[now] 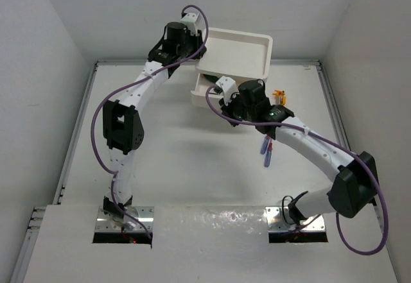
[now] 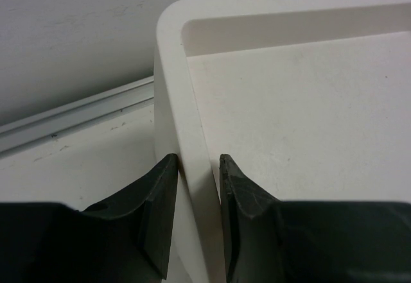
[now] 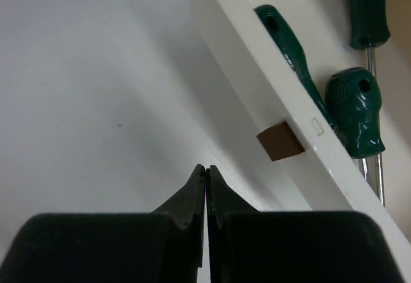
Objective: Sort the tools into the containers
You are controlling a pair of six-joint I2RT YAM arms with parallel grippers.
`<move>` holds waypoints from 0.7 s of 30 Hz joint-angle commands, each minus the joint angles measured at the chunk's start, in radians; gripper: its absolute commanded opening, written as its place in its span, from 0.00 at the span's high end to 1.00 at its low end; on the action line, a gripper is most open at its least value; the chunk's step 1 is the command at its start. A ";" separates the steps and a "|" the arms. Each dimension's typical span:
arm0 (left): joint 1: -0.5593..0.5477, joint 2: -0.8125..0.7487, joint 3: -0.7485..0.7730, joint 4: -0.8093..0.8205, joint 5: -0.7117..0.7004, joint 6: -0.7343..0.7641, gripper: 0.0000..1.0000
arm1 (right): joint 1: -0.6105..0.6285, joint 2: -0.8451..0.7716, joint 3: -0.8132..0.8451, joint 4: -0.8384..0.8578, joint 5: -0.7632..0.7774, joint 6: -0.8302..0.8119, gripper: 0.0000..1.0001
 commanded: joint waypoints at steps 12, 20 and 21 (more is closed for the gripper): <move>-0.017 0.038 -0.042 -0.175 0.025 0.046 1.00 | -0.065 0.194 0.128 0.235 0.473 0.271 1.00; -0.025 0.046 -0.043 -0.162 0.046 0.069 1.00 | -0.096 0.228 0.112 0.358 0.533 0.299 1.00; -0.026 0.046 -0.042 -0.158 0.057 0.072 1.00 | -0.100 0.235 0.108 0.392 0.531 0.308 1.00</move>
